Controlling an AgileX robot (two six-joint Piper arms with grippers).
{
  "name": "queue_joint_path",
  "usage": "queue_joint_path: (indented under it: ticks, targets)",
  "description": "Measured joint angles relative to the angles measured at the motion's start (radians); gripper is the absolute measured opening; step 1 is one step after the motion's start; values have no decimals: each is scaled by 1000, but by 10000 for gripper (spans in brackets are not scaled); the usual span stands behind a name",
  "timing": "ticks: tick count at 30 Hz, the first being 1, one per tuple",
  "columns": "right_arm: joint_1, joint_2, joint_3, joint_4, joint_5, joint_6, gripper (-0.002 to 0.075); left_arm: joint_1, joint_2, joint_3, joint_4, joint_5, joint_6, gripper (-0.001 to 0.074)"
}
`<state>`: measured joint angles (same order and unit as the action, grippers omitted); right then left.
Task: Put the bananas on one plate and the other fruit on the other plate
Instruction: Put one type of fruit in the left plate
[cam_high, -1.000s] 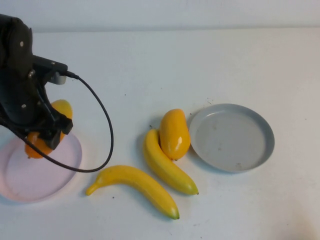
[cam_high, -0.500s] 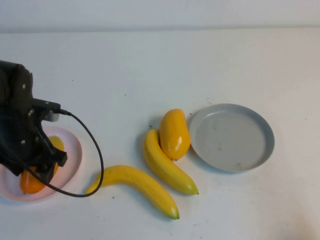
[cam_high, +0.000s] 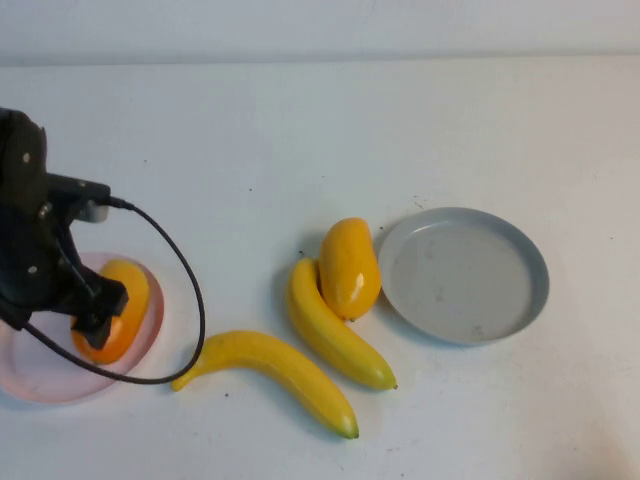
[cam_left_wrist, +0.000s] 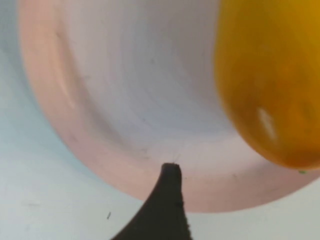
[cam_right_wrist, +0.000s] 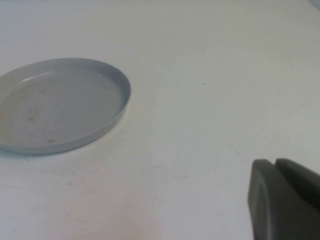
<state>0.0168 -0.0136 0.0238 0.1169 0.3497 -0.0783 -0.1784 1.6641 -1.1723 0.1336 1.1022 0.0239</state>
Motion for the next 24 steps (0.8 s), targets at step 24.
queue_joint_path:
  ticks: [24]
  targets:
    - [0,0,0,0,0,0,-18,-465,205,-323,-122,-231,-103,669]
